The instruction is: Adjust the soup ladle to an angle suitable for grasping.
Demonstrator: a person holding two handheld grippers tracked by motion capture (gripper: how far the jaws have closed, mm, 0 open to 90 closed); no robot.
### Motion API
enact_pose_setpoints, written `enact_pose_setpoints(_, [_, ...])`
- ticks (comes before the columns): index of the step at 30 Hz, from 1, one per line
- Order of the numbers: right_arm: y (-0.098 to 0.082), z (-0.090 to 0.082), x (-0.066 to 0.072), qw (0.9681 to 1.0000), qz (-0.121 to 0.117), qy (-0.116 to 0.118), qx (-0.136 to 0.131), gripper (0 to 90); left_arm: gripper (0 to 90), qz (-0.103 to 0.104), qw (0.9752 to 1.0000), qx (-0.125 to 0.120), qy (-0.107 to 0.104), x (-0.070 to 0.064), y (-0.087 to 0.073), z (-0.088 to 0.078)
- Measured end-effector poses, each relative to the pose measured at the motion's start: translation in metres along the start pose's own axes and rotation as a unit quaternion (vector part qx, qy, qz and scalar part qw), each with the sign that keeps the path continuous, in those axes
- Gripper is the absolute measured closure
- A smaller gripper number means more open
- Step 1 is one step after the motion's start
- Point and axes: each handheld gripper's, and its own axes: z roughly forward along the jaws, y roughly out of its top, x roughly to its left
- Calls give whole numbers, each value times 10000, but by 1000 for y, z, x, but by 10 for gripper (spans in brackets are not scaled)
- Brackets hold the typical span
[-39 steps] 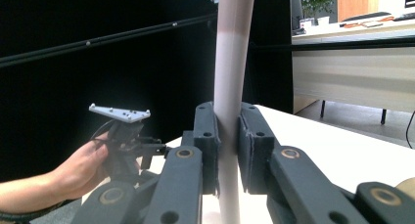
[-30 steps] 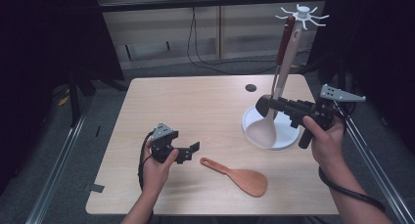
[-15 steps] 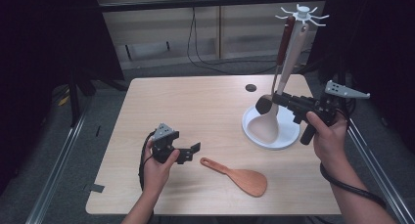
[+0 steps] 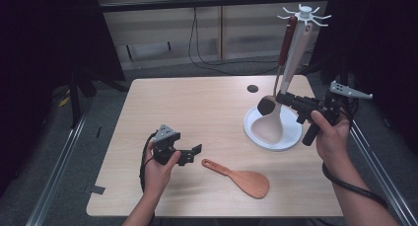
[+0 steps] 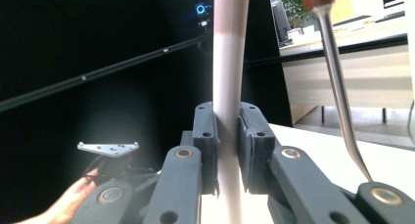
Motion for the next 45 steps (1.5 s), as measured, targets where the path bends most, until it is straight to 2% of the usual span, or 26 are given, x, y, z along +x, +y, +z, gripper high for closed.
enact_pose_setpoints(6, [-5, -6, -8, 9992, 314, -151, -188, 768, 25, 19, 10000, 4, -12, 0, 0, 0])
enact_pose_setpoints(12, [-5, -9, -11, 9984, 354, -356, -253, 755, 25, -23, 10000, -20, -11, -1, -1, 1])
enact_pose_setpoints(14, [-5, -9, -12, 9979, 386, -425, -301, 747, 25, 38, 10000, 27, -6, -1, -1, 1])
enact_pose_setpoints(16, [-6, -10, -14, 9964, 493, -564, -392, 730, 25, 30, 10000, 26, -4, -2, 0, 1])
enact_pose_setpoints(22, [-8, -11, -16, 9938, 594, -775, -538, 708, 25, 20, 10000, -6, -9, -1, 0, 0])
enact_pose_setpoints(24, [-8, -11, -16, 9930, 546, -865, -592, 706, 26, 21, 10000, -14, -4, 0, 1, 0])
enact_pose_setpoints(32, [-4, -9, -15, 9925, 531, -830, -726, 704, 25, 27, 10000, -7, -8, -1, 0, 0])
enact_pose_setpoints(38, [0, -9, -15, 9912, 519, -957, -755, 693, 25, 33, 10000, -9, -4, -1, 1, 0])
enact_pose_setpoints(40, [1, -9, -15, 9904, 538, -944, -854, 666, 25, 36, 10000, 2, -3, -1, 0, 0])
enact_pose_setpoints(45, [5, -9, -13, 9897, 366, -1061, -887, 635, 27, 56, 10000, 46, 13, -1, 0, 0])
